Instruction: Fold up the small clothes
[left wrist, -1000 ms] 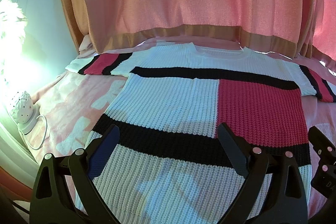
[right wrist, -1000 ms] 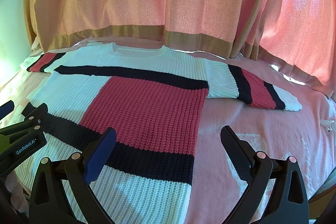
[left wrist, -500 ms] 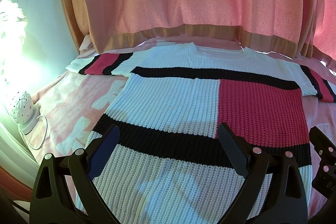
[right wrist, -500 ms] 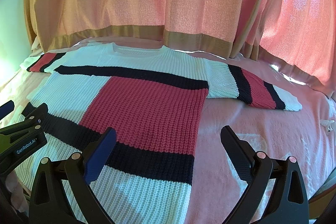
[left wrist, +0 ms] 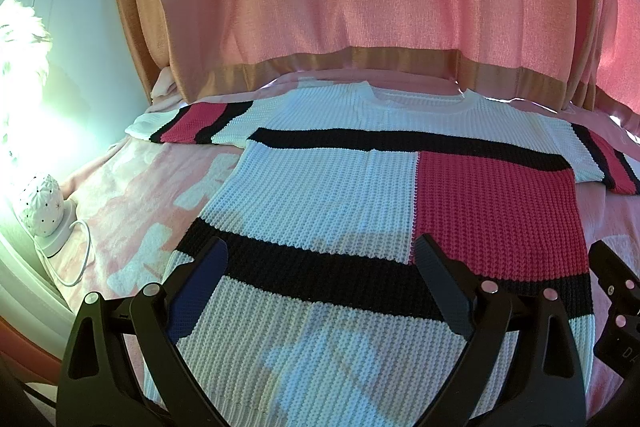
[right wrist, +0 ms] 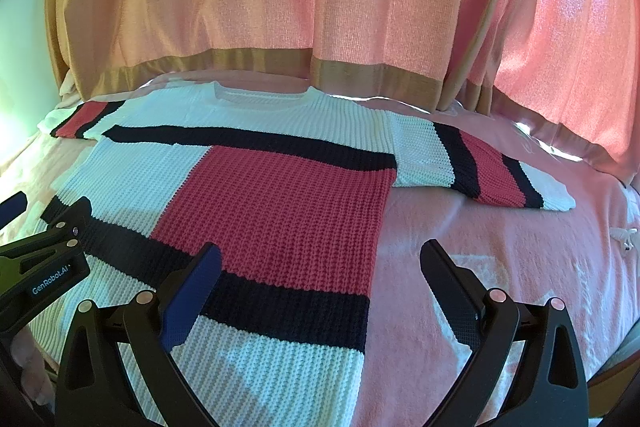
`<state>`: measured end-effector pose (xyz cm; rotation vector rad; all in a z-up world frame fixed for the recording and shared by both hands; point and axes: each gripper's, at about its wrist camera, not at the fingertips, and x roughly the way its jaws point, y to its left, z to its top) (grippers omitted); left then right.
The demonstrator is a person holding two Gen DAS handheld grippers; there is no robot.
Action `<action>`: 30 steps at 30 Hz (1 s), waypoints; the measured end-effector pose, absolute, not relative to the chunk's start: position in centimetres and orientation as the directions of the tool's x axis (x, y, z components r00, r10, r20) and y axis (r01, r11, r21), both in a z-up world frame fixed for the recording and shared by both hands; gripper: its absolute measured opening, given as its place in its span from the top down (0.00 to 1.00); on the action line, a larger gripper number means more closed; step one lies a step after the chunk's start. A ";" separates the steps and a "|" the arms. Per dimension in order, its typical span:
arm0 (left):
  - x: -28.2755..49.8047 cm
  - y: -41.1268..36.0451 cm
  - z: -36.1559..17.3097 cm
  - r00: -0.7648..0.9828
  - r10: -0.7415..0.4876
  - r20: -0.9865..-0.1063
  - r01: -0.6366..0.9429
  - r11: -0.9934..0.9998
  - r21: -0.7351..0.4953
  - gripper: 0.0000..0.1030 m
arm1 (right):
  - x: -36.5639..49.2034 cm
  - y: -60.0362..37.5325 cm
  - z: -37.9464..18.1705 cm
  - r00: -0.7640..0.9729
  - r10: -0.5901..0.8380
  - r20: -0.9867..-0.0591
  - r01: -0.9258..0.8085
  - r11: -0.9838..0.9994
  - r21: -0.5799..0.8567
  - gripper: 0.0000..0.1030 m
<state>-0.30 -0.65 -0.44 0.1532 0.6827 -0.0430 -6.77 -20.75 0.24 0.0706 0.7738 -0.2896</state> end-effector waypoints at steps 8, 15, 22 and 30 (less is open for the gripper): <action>-0.2 -0.7 -0.4 0.777 0.013 -0.630 0.090 0.987 0.132 0.11 | -6.7 -20.7 0.3 0.677 -0.232 -0.699 0.284 0.958 -0.043 0.05; -0.2 -0.8 -0.3 0.777 0.013 -0.629 0.086 0.988 0.127 0.11 | -6.6 -21.1 0.6 0.681 -0.239 -0.692 0.286 0.957 -0.049 0.05; 1.5 -0.5 3.4 0.779 -0.042 -0.625 0.104 0.993 0.062 0.10 | -6.9 -32.0 3.8 0.686 -0.250 -0.684 0.419 0.903 0.090 0.06; 6.1 -3.6 7.3 0.843 -0.088 -0.531 0.147 0.987 0.071 0.07 | -7.3 -53.0 1.7 0.618 -0.248 -0.746 0.616 0.742 0.263 0.11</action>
